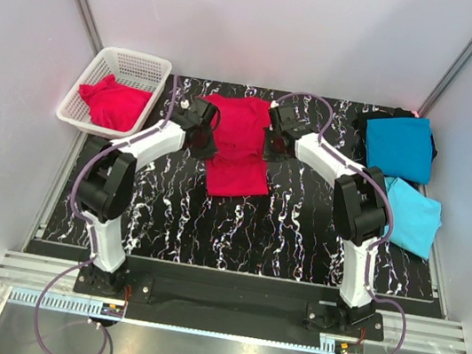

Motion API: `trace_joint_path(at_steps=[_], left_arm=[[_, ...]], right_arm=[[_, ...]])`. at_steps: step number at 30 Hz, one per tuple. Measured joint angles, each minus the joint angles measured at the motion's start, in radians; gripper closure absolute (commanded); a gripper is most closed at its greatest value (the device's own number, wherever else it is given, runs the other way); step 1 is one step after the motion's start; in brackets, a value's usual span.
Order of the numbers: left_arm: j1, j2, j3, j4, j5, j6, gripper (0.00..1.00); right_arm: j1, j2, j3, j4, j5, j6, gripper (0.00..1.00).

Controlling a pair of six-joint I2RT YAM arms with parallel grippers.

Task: Fold and stack the t-shirts
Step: Fold the tshirt

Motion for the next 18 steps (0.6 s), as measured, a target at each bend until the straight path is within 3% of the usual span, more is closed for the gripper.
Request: trace_joint_path(at_steps=[18], left_arm=[[-0.022, 0.155, 0.113, -0.143, -0.008, -0.033, 1.0]], right_arm=[[0.006, 0.103, 0.106, 0.004, -0.123, -0.002, 1.0]])
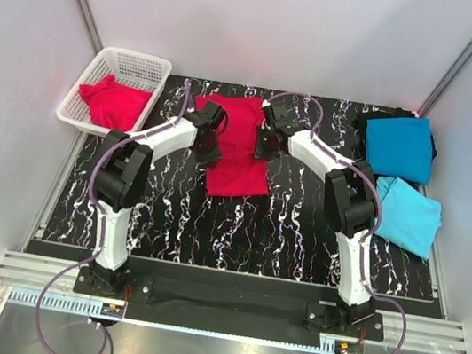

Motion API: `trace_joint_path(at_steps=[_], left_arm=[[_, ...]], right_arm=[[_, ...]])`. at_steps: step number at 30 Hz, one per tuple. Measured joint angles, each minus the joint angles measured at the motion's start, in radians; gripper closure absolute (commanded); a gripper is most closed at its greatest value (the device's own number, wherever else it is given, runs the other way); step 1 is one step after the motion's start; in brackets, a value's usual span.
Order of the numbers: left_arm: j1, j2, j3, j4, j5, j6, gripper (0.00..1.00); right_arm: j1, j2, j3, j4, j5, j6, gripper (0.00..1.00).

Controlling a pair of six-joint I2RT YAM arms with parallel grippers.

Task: Fold and stack the t-shirts
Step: Fold the tshirt

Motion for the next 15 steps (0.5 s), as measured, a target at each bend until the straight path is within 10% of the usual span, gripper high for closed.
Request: trace_joint_path(at_steps=[15], left_arm=[[0.0, 0.112, 0.137, -0.017, -0.01, -0.006, 1.0]], right_arm=[[0.0, 0.038, 0.005, -0.004, -0.024, -0.02, 1.0]])
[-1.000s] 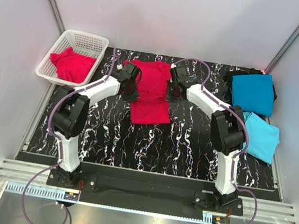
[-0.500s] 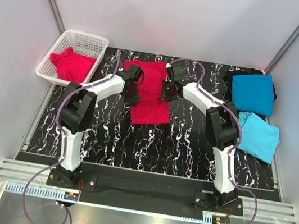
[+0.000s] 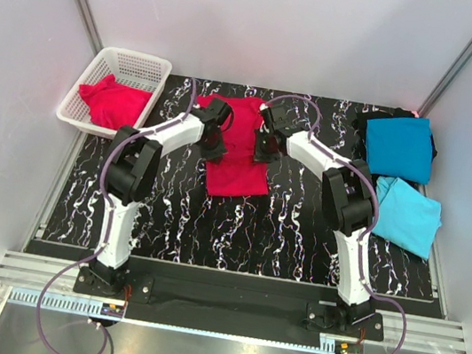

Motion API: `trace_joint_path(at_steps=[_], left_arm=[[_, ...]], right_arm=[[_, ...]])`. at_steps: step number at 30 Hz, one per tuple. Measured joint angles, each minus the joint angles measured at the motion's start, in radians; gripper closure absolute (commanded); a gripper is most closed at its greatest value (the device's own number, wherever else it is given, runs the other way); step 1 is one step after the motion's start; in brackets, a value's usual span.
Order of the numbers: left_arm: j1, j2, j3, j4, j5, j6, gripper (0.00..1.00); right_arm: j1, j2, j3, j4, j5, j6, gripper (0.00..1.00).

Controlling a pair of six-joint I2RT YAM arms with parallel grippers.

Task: Fold and stack the t-shirts
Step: Fold the tshirt

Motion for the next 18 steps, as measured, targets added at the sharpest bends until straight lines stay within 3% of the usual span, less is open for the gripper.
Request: trace_joint_path(at_steps=[8, 18], left_arm=[[0.015, 0.017, 0.064, -0.022, -0.014, 0.0, 1.0], [0.057, 0.072, 0.249, -0.018, -0.045, 0.02, 1.0]], right_arm=[[0.01, -0.027, -0.025, 0.0, 0.0, -0.019, 1.0], [0.024, -0.028, -0.01, -0.01, 0.013, -0.048, 1.0]])
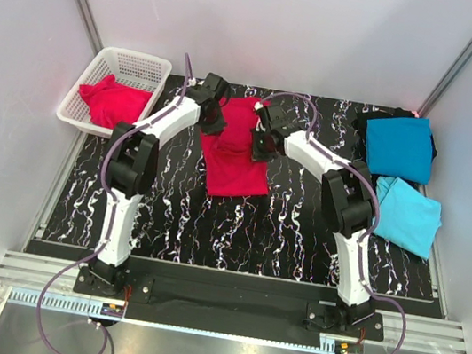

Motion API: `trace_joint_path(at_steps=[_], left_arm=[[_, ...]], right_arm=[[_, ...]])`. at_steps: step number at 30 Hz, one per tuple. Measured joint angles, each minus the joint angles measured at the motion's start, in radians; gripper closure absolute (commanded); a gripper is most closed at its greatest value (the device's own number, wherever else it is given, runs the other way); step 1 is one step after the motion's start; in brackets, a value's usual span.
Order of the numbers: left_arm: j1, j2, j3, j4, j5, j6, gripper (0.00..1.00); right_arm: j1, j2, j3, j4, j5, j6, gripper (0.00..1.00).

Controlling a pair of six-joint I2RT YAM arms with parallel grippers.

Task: Fold and stack the t-shirts
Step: Fold the tshirt

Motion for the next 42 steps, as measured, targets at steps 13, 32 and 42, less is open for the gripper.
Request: trace_joint_path(at_steps=[13, 32, 42], left_arm=[[0.013, -0.05, -0.1, 0.089, -0.072, 0.053, 1.0], [0.003, -0.155, -0.259, 0.138, 0.131, 0.1, 0.59], [-0.008, -0.231, -0.444, 0.156, 0.128, 0.1, 0.55]], right_arm=[[-0.001, 0.281, 0.47, -0.068, 0.066, -0.037, 1.0], [-0.006, 0.242, 0.42, -0.144, 0.185, -0.06, 0.62], [-0.015, -0.061, 0.039, -0.04, 0.288, -0.04, 0.58]])
